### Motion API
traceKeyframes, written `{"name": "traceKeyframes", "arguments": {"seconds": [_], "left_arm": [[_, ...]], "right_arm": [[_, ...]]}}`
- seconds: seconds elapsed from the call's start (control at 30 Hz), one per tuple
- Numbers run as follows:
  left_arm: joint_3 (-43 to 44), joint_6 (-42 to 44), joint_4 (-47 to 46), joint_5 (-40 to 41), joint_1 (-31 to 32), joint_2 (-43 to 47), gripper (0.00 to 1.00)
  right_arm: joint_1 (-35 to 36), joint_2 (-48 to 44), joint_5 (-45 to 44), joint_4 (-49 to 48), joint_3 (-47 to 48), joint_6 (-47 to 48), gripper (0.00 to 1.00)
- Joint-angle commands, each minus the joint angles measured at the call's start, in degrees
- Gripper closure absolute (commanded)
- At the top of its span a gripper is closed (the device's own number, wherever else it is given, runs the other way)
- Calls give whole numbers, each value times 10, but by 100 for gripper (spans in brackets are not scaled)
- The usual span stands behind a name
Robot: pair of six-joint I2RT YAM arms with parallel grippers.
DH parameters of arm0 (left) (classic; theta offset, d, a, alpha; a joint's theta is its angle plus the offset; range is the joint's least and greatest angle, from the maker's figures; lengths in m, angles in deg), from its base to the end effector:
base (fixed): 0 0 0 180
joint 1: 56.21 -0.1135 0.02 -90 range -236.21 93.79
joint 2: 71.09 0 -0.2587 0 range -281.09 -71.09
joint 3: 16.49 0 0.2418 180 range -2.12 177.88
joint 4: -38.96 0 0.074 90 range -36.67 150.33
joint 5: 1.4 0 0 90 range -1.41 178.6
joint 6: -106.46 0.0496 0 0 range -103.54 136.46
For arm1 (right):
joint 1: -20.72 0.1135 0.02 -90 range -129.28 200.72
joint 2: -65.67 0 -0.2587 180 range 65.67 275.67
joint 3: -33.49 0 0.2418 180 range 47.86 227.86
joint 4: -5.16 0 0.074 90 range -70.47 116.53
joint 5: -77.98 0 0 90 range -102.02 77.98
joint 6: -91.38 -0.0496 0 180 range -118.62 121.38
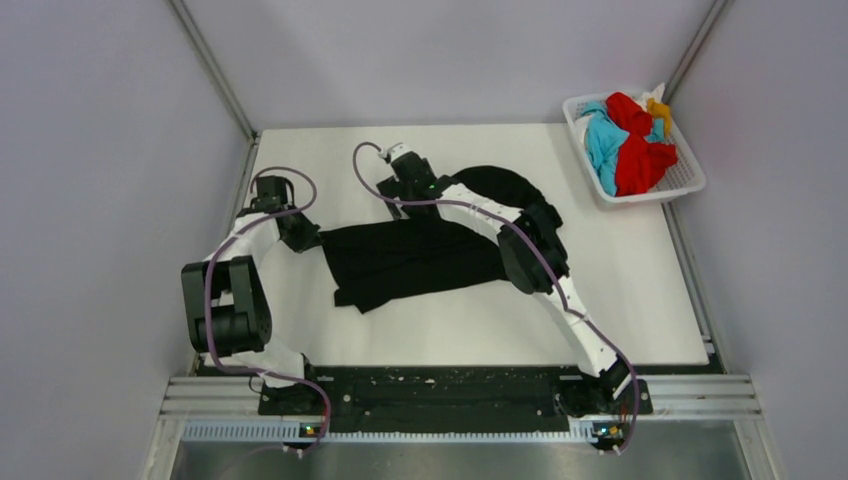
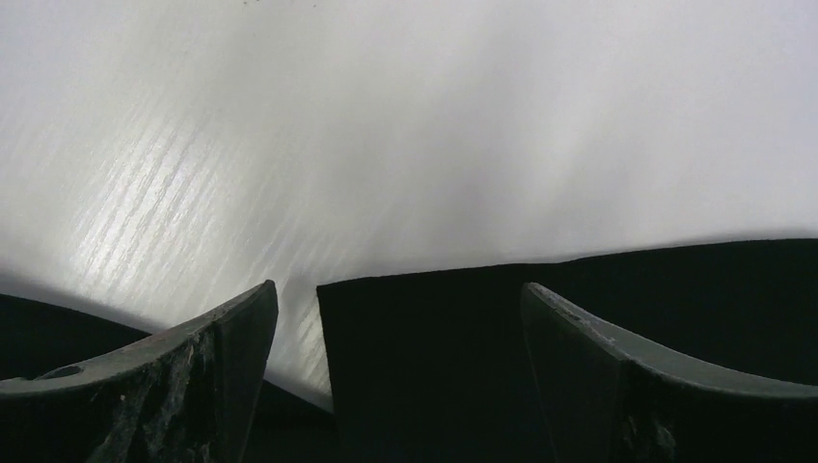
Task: Fold and stack the t-shirts
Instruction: Flatten out the tshirt
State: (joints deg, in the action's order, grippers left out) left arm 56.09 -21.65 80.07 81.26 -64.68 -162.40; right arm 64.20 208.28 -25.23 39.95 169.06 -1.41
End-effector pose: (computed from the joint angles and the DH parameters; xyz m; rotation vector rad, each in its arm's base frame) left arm 0.3143 0.0404 0.1880 -1.0034 2.4464 -0.3461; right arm 0.4117 0.3748 0.1594 -0.6818 2.1782 0.1576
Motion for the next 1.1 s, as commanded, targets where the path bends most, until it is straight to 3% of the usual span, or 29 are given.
{"name": "traceKeyframes", "arguments": {"seconds": [0.0, 0.23, 0.37, 0.53, 0.67, 0.8, 1.07], "left_arm": [[8, 8, 12, 20, -2, 27, 100], [1, 9, 14, 25, -2, 36, 100], [1, 11, 15, 31, -2, 42, 100], [2, 14, 17, 35, -2, 47, 100], [13, 15, 14, 26, -3, 49, 100], [53, 11, 7, 17, -1, 59, 100], [114, 19, -53, -8, -1, 133, 100]], "right_arm": [[5, 5, 20, -13, 21, -16, 6], [5, 1, -62, 14, -24, -20, 18], [-3, -12, -105, 14, -49, -51, 43], [-29, -44, -96, -14, -92, -97, 79], [-50, -71, -98, -45, -86, -92, 100], [-86, -156, -117, -101, -107, -98, 100], [-144, -412, -174, -254, -287, -54, 100]]}}
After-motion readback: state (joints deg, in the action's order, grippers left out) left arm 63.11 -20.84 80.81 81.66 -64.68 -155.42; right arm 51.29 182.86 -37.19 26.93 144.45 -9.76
